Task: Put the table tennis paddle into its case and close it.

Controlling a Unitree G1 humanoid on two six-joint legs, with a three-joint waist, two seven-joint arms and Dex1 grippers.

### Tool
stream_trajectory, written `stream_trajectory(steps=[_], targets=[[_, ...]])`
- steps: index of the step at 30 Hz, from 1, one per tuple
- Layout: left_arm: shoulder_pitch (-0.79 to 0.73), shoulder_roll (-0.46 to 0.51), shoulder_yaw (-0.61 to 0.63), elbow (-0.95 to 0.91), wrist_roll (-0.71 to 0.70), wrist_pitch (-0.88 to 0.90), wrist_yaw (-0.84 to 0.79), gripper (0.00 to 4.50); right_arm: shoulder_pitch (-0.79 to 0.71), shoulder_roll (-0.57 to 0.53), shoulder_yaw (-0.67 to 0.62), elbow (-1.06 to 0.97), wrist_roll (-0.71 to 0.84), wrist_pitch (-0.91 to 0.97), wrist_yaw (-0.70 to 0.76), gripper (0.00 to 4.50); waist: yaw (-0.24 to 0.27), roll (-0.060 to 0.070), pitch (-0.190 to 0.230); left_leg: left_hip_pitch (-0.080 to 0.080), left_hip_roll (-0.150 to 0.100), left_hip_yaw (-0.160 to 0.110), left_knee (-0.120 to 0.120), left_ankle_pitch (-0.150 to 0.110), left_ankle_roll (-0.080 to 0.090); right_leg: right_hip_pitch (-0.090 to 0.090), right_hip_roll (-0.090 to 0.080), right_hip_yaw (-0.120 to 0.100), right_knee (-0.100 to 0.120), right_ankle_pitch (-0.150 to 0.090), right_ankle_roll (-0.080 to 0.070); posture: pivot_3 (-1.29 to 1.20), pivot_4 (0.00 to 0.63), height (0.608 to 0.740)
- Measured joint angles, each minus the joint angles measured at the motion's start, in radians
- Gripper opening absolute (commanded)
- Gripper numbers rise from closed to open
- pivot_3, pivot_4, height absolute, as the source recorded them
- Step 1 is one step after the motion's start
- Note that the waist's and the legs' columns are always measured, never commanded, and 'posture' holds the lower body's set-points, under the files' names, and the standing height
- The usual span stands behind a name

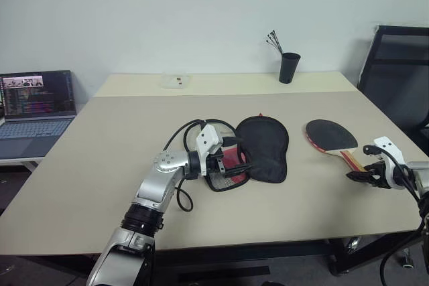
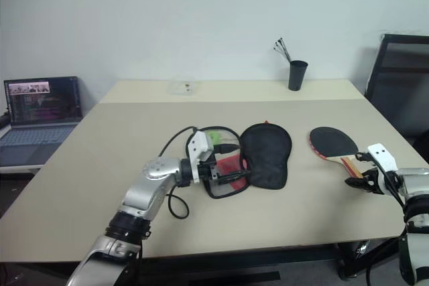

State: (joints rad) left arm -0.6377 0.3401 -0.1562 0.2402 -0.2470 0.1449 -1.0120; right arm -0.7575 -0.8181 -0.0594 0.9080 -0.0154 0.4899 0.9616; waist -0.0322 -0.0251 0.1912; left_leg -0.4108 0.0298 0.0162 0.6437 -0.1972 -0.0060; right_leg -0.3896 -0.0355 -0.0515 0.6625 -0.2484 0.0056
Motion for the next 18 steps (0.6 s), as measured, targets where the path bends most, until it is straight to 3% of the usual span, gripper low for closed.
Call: stream_trajectory(steps=[8,18], targets=[[0.006,0.000,0.002,0.000,0.000,0.000,0.006,4.50,-0.037,0.078,-0.044,0.032,0.004,-0.017,-0.167,3.21,-0.007,-0.002,0.000,0.009,0.001,0.016,-0.001,0.000,0.000,0.001,-0.001,0.014,0.000,0.002,0.001,0.00,0.150,0.740],[0.013,-0.001,0.003,-0.001,0.000,0.000,0.018,4.50,-0.121,0.152,-0.078,0.156,0.010,-0.108,-0.317,3.21,-0.012,-0.002,0.000,0.009,0.001,0.020,-0.004,0.000,0.000,0.000,-0.001,0.018,-0.003,0.005,0.008,0.00,0.150,0.740]])
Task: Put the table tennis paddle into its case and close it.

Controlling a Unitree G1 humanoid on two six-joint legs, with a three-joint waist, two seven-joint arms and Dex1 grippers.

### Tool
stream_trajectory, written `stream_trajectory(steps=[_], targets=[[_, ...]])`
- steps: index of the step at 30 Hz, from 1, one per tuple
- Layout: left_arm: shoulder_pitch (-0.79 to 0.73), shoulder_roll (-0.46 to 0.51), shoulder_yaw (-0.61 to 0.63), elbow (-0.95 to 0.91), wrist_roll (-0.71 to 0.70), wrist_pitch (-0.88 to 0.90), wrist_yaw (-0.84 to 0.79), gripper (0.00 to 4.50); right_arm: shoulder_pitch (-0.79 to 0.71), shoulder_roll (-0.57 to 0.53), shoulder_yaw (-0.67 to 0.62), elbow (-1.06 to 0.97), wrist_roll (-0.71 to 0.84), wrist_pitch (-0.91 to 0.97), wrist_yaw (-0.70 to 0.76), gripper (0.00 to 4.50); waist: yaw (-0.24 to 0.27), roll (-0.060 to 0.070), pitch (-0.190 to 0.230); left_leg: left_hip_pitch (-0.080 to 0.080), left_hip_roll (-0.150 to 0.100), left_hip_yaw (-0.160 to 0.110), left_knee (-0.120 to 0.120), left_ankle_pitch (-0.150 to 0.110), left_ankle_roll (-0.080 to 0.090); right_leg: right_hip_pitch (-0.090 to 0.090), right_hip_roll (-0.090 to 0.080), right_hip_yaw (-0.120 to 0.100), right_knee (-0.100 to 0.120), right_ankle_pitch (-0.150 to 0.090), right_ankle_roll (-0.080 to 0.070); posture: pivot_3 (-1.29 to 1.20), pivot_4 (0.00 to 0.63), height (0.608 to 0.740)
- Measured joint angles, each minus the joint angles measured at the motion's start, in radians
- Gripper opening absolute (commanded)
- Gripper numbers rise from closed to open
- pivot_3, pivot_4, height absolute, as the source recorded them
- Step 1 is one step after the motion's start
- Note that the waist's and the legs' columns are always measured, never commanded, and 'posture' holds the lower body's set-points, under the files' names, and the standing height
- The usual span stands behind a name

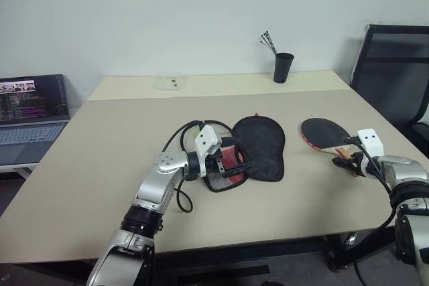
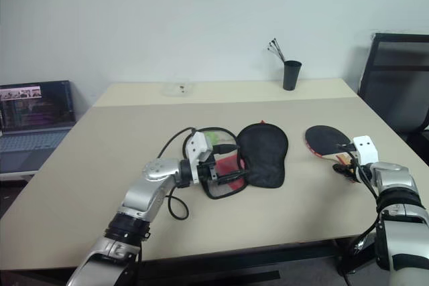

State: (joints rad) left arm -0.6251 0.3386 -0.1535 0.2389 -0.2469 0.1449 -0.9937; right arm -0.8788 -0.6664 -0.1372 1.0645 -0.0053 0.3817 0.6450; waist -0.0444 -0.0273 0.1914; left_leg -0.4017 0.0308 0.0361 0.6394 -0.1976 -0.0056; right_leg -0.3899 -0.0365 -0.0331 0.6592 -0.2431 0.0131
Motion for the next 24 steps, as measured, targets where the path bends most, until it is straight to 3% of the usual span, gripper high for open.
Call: stream_trajectory(steps=[7,10,15,24], targets=[[0.004,0.000,0.000,-0.001,0.000,0.000,0.000,4.50,-0.027,0.025,0.000,0.056,-0.001,-0.063,-0.058,3.21,-0.003,0.000,0.000,0.000,0.000,0.000,-0.001,0.000,0.000,0.000,0.000,0.000,-0.001,0.000,0.000,0.00,0.150,0.740],[0.005,0.001,0.000,-0.007,0.000,0.000,0.000,4.50,-0.038,0.032,0.000,0.075,-0.002,-0.070,-0.074,2.60,-0.005,0.000,0.000,0.000,0.000,0.000,-0.001,0.000,0.000,0.000,0.000,0.000,-0.001,0.000,0.000,0.00,0.150,0.740],[0.016,0.004,0.000,-0.013,0.000,0.000,0.000,4.50,-0.054,0.048,-0.001,0.087,-0.001,-0.068,-0.102,1.10,-0.005,0.000,0.000,0.000,0.000,0.000,-0.002,0.000,0.000,0.000,0.000,0.000,-0.002,0.000,0.000,0.00,0.150,0.740],[0.040,0.024,0.000,-0.041,0.000,0.001,0.001,4.50,-0.062,0.069,-0.021,0.049,0.028,0.002,-0.152,1.09,-0.007,-0.001,0.000,0.000,0.000,0.001,-0.005,0.000,0.000,-0.002,-0.002,0.002,-0.002,-0.001,-0.001,0.00,0.150,0.740]])
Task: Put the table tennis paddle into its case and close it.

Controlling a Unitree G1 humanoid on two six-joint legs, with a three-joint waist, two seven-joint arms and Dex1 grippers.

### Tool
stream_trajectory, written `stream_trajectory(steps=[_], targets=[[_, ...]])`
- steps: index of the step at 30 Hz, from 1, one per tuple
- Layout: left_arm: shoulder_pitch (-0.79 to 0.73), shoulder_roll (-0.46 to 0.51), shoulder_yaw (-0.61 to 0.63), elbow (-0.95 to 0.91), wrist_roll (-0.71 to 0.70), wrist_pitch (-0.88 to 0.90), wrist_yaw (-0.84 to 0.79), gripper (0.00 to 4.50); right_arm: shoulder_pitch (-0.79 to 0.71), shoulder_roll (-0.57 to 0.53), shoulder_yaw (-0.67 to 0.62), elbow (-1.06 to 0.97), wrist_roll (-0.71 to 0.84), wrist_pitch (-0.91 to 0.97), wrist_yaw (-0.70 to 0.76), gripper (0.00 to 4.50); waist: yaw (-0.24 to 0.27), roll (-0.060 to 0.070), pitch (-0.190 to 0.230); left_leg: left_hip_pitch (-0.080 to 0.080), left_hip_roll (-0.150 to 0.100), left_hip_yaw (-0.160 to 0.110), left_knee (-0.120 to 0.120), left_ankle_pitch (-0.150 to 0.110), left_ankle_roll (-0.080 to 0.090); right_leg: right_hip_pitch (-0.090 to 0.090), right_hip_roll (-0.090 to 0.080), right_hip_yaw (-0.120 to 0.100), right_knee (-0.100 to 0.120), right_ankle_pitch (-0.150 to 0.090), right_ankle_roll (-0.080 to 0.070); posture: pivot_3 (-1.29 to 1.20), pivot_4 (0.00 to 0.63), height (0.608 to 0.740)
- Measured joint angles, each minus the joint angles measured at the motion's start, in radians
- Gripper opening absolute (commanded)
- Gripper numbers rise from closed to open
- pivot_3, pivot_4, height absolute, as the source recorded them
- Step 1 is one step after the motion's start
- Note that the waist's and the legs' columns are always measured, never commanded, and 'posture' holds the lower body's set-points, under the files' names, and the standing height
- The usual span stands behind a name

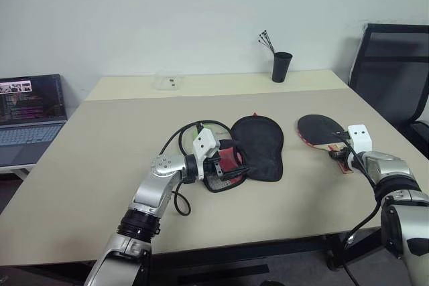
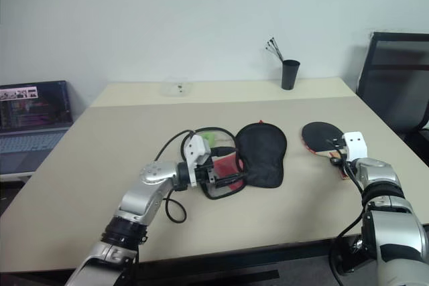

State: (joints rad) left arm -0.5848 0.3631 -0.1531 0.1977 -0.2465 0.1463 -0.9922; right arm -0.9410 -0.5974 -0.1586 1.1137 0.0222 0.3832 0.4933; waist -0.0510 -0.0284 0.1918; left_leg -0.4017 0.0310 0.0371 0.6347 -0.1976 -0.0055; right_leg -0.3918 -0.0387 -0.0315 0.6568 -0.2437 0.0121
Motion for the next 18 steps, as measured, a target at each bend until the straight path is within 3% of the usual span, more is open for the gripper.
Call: stream_trajectory(steps=[3,7,11,18], targets=[[0.016,0.007,0.000,-0.010,0.000,0.002,0.000,4.50,0.021,0.025,-0.008,-0.114,0.029,0.086,0.000,1.09,0.000,0.000,0.000,-0.003,0.000,0.004,-0.006,0.000,0.000,-0.009,0.001,0.008,0.001,0.001,0.002,0.00,0.150,0.740],[0.040,0.013,0.002,-0.030,-0.001,0.009,0.002,4.50,0.115,0.121,-0.024,-0.525,0.121,0.353,-0.031,1.09,0.001,0.001,0.000,-0.022,0.002,0.007,-0.006,0.001,0.000,-0.033,0.005,0.013,0.009,0.002,0.001,0.00,0.150,0.740],[0.045,0.015,0.002,-0.035,-0.001,0.020,0.008,4.50,0.179,0.267,-0.037,-0.889,0.194,0.577,-0.145,1.09,0.015,0.002,0.001,-0.025,0.004,0.008,-0.007,0.001,-0.001,-0.034,0.006,0.011,0.006,0.003,-0.002,0.00,0.150,0.740],[0.049,0.022,0.002,-0.038,-0.001,0.020,0.012,4.50,0.245,0.484,-0.038,-1.140,0.227,0.722,-0.329,1.09,0.026,0.002,0.001,-0.027,-0.001,0.010,-0.005,0.000,0.000,-0.034,0.002,0.011,0.004,0.002,0.005,0.00,0.150,0.740]])
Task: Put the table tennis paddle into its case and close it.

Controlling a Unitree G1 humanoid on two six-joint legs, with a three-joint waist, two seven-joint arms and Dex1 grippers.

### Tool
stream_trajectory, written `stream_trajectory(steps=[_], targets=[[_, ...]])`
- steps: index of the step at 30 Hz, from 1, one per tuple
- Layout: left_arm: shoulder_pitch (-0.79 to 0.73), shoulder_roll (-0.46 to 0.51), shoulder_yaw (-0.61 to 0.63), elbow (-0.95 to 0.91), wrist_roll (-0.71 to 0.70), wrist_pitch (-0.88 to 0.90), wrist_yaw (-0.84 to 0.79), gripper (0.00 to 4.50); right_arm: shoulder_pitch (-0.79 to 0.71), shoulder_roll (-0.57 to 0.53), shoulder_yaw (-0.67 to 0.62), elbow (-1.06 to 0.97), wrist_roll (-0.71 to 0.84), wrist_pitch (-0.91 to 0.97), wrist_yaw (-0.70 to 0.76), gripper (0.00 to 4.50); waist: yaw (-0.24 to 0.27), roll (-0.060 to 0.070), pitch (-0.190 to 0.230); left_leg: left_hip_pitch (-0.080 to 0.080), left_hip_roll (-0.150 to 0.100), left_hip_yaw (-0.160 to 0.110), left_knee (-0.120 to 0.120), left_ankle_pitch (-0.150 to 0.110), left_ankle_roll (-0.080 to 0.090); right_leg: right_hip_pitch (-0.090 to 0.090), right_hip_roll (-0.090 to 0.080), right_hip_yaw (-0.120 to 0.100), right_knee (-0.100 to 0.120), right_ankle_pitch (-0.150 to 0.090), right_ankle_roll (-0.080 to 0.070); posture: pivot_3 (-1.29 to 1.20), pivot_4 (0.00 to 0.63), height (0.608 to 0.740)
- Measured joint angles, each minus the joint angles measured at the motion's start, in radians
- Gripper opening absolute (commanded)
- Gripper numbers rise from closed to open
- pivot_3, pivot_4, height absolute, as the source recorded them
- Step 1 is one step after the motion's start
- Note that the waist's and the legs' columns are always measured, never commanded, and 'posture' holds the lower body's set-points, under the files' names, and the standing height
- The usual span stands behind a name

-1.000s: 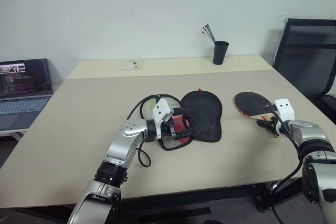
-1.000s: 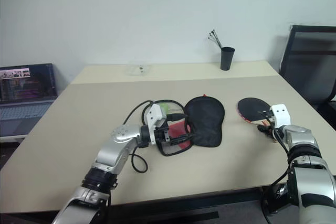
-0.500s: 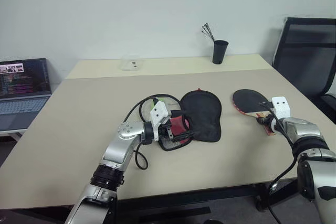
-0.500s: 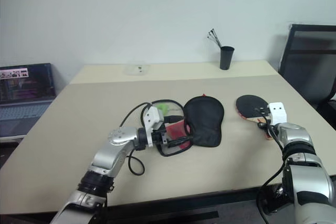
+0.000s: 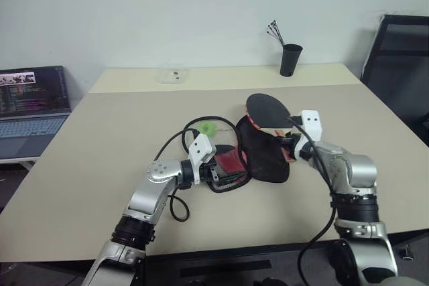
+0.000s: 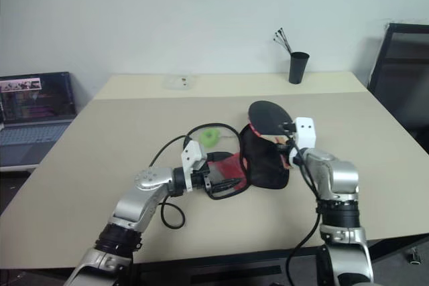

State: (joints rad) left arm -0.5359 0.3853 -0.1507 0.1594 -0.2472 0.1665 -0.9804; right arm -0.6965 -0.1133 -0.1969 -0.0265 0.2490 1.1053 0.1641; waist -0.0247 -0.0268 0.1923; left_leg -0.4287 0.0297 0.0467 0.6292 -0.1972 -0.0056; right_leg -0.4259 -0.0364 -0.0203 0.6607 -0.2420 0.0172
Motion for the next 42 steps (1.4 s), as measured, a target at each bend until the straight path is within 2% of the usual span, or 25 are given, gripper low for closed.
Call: stream_trajectory(steps=[7,25,26,29,34,38,42], targets=[[0.002,0.000,0.000,-0.005,0.000,0.000,0.009,4.50,0.038,0.085,0.017,0.002,-0.009,-0.017,-0.111,1.09,-0.002,0.000,0.000,0.000,0.000,0.001,0.001,0.000,0.000,0.000,0.001,0.001,0.000,0.001,0.001,0.00,0.150,0.740],[0.015,0.000,0.000,-0.028,0.000,0.002,0.011,4.50,0.056,0.095,0.060,0.052,-0.051,-0.088,-0.178,1.09,-0.005,0.000,0.000,0.000,0.001,0.001,0.001,0.000,0.000,0.000,0.001,0.001,0.000,0.001,0.001,0.00,0.150,0.740],[0.016,0.000,0.000,-0.028,0.000,0.002,0.011,4.50,0.057,0.098,0.060,0.052,-0.051,-0.090,-0.184,1.82,-0.005,0.000,0.000,0.000,0.001,0.001,0.001,0.000,0.000,0.000,0.001,0.001,0.000,0.001,0.001,0.00,0.150,0.740],[0.021,0.001,0.000,-0.028,0.000,0.001,0.011,4.50,0.060,0.111,0.060,0.048,-0.050,-0.095,-0.191,2.69,-0.005,0.000,0.000,0.000,0.001,0.001,0.001,0.000,0.000,0.000,0.001,0.001,0.000,0.001,0.001,0.00,0.150,0.740],[0.032,0.014,0.003,-0.028,0.000,0.000,0.012,4.50,0.086,0.118,0.076,-0.010,-0.050,-0.094,-0.190,4.48,-0.005,0.000,0.000,0.000,0.001,0.001,0.001,0.000,0.000,0.000,0.001,0.001,0.000,0.001,0.001,0.00,0.150,0.740],[0.063,0.050,0.043,-0.036,-0.011,0.012,0.028,4.50,0.126,0.085,0.125,-0.135,-0.031,-0.068,-0.141,4.48,-0.008,0.000,0.000,0.000,0.002,0.001,0.001,0.000,0.000,0.000,0.001,0.001,0.000,0.001,0.001,0.00,0.150,0.740],[0.096,0.115,0.106,-0.043,-0.021,0.030,0.040,4.50,0.130,0.007,0.155,-0.316,0.074,0.000,-0.003,4.48,-0.007,0.000,0.000,0.001,0.002,0.000,0.001,0.000,0.000,0.000,0.002,0.000,0.001,0.001,0.001,0.00,0.150,0.740]])
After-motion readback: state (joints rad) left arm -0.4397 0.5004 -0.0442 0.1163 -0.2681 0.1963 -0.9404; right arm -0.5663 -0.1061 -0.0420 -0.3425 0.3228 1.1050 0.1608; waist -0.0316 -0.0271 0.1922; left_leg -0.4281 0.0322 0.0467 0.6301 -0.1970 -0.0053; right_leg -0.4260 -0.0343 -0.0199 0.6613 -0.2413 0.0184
